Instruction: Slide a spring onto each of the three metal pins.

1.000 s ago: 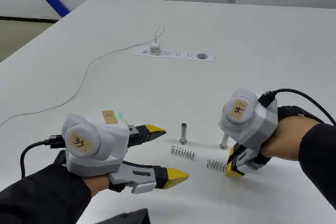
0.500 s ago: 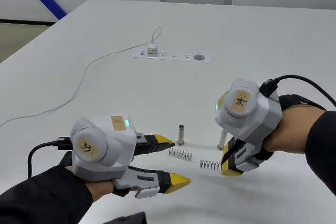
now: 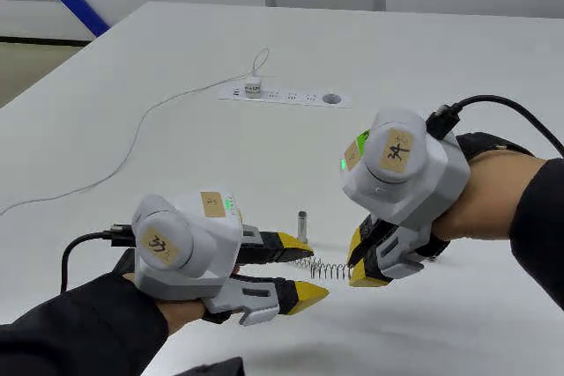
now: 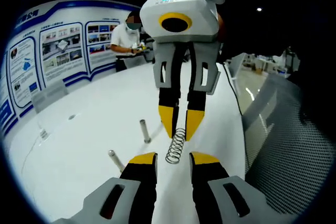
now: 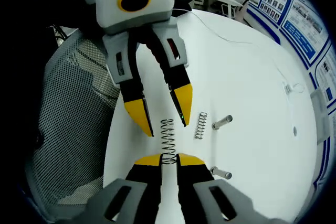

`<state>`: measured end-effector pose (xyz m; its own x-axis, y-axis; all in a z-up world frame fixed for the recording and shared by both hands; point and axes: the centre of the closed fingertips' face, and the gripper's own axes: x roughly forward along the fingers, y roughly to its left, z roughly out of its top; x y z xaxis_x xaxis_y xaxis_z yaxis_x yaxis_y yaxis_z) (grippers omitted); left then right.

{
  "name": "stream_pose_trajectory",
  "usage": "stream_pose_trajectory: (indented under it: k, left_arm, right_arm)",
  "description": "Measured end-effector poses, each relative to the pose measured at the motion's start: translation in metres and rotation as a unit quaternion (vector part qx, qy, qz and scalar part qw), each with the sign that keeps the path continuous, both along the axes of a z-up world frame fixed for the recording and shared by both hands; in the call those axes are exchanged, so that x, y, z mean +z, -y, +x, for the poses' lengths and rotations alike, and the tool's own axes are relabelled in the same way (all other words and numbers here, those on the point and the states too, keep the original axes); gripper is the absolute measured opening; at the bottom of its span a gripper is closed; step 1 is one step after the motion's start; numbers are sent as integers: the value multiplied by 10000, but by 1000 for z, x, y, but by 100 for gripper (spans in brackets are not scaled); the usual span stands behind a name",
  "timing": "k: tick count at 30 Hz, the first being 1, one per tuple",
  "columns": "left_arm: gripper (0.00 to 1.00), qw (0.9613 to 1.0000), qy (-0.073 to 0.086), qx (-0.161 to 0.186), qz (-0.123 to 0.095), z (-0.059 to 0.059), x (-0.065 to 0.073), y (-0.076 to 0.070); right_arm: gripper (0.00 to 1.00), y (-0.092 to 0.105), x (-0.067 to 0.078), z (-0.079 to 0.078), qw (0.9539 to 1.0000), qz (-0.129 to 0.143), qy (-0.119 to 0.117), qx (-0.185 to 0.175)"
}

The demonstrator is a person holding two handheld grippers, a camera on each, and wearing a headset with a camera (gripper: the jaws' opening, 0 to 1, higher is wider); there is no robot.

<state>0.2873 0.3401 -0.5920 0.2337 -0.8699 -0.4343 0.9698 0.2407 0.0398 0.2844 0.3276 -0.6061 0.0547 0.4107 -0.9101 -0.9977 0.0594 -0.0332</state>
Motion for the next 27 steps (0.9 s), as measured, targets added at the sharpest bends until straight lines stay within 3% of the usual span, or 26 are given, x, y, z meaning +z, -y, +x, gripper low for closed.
stream_pose_trajectory:
  k: [8,15,27]
  left_arm:
    - [13,9998,91,-162,-4,-5,0,2]
    - [11,9996,127,-236,0,-8,0,3]
    - [11,9993,97,-278,-214,-10,8,4]
  right_arm:
    - [11,1,-1,-2,9998,-54,60,194]
    - [11,0,-1,-5,9997,-8,51,239]
    - [14,4,-8,-6,9999,69,-65,139]
